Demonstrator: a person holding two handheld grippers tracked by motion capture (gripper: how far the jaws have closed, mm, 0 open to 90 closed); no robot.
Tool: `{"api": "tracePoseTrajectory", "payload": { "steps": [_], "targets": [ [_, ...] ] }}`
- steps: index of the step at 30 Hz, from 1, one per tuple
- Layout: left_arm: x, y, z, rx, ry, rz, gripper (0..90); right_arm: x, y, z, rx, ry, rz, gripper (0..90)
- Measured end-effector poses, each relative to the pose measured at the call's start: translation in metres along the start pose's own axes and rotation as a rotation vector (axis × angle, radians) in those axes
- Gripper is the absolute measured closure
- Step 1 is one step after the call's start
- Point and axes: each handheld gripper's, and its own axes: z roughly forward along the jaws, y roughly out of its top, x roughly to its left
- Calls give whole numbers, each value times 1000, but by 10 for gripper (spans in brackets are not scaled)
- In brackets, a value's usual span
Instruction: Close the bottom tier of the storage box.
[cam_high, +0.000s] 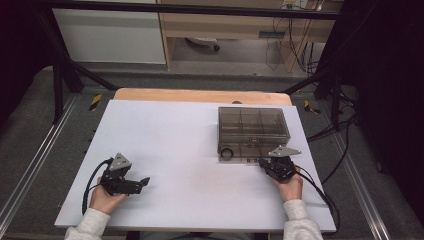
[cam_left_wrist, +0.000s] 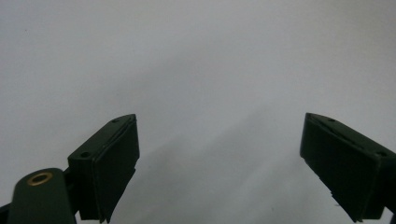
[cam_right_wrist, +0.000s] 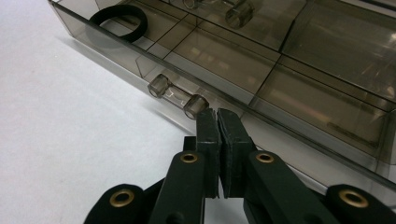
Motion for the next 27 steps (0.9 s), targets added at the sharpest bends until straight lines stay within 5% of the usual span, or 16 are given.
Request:
{"api": "tracePoseTrajectory", "payload": {
  "steps": [27],
  "targets": [
    [0, 0, 0, 1, 0, 4, 115, -4, 4, 6, 1, -5, 7, 883]
  ]
}}
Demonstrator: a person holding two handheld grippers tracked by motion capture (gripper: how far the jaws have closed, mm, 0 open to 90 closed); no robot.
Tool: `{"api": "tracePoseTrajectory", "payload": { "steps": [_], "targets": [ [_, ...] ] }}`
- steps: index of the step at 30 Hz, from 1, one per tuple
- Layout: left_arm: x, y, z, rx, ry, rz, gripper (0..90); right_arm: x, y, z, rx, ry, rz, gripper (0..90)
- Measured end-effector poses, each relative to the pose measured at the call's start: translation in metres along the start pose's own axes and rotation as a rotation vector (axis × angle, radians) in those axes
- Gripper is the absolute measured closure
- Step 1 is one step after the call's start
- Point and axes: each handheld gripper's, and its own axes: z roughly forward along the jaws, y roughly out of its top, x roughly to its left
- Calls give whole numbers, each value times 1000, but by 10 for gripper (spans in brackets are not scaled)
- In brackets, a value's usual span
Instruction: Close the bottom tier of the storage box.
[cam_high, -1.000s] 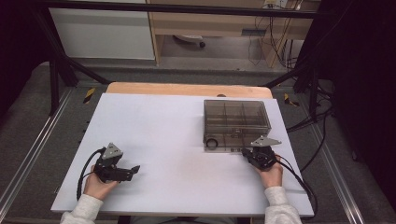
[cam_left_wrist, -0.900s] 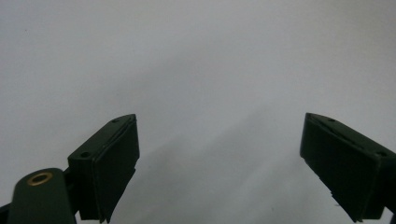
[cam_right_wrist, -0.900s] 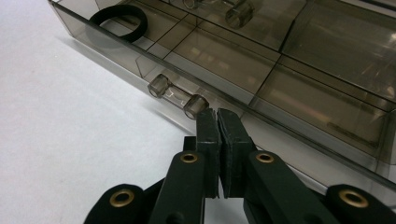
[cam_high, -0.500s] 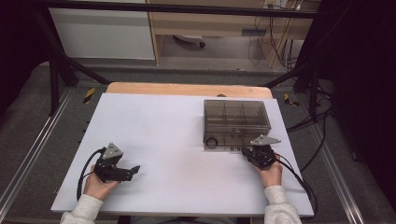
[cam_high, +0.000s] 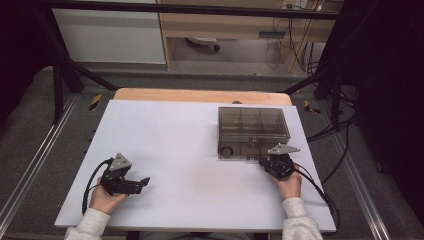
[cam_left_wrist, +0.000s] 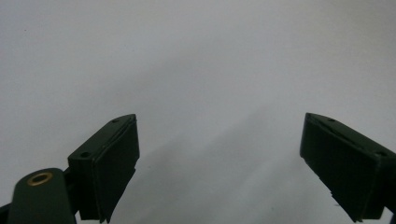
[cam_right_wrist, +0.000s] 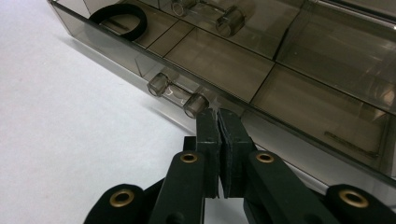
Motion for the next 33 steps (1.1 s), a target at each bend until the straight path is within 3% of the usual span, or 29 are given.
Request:
{"api": "tracePoseTrajectory", "payload": {
  "steps": [33],
  "targets": [
    [0, 0, 1, 2, 0, -2, 116, -5, 6, 10, -8, -12, 7, 883]
  ]
}}
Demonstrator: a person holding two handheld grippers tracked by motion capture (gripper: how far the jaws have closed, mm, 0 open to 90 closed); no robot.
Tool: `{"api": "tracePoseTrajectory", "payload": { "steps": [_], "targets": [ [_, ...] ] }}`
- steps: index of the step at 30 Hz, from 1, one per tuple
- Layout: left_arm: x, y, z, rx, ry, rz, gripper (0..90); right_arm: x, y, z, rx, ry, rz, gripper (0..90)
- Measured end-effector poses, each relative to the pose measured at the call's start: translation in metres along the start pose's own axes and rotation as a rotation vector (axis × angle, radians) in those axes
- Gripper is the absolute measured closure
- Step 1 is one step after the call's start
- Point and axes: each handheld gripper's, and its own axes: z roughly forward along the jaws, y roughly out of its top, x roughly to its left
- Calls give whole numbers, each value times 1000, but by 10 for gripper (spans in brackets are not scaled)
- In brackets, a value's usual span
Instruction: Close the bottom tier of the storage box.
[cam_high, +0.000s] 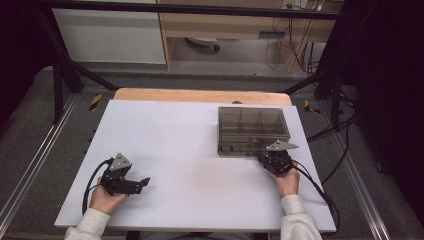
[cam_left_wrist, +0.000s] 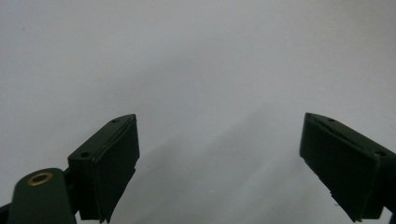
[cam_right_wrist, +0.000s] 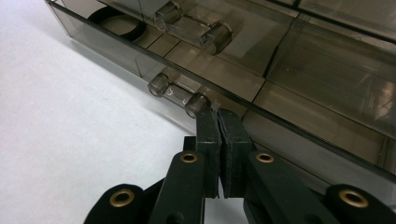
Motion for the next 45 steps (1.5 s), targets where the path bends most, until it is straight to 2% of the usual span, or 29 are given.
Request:
{"api": "tracePoseTrajectory", "payload": {
  "steps": [34, 45],
  "targets": [
    [0, 0, 0, 3, 0, 2, 117, -4, 5, 6, -17, -24, 5, 883],
    [0, 0, 0, 6, -1, 5, 117, -3, 4, 7, -5, -19, 1, 869]
  ]
}}
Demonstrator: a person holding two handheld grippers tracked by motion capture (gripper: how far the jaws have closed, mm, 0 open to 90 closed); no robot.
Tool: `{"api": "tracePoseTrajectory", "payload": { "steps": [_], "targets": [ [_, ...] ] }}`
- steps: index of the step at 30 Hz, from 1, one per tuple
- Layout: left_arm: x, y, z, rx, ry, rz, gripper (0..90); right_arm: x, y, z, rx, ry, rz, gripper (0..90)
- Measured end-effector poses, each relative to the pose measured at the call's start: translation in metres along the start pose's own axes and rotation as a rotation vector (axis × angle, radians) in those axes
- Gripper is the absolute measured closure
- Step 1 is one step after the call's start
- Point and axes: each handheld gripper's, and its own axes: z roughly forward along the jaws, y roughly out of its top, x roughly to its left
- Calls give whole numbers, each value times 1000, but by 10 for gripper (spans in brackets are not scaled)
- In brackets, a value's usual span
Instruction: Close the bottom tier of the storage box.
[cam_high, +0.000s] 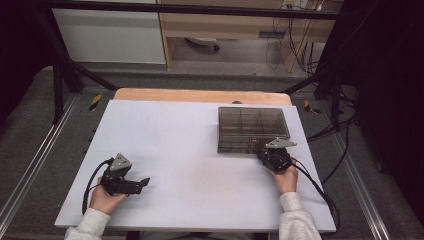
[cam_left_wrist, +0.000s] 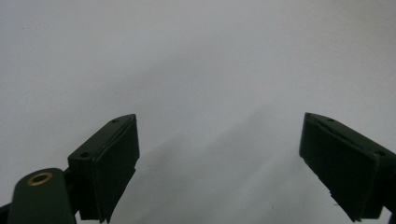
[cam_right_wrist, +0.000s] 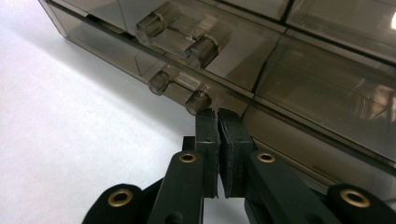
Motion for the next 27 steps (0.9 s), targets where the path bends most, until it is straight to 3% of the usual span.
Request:
{"api": "tracePoseTrajectory", "payload": {
  "steps": [6, 11, 17, 27],
  "targets": [
    [0, 0, 0, -2, 0, 0, 117, 4, 0, -10, -24, 17, -1, 824],
    [-1, 0, 0, 0, 0, 1, 117, 10, -3, -22, -30, 54, -16, 733],
    [-1, 0, 0, 0, -1, 4, 117, 16, -6, -35, -48, 102, -13, 565],
    [-1, 0, 0, 1, -3, 2, 117, 26, -11, -45, -58, 129, 13, 299]
  ]
}}
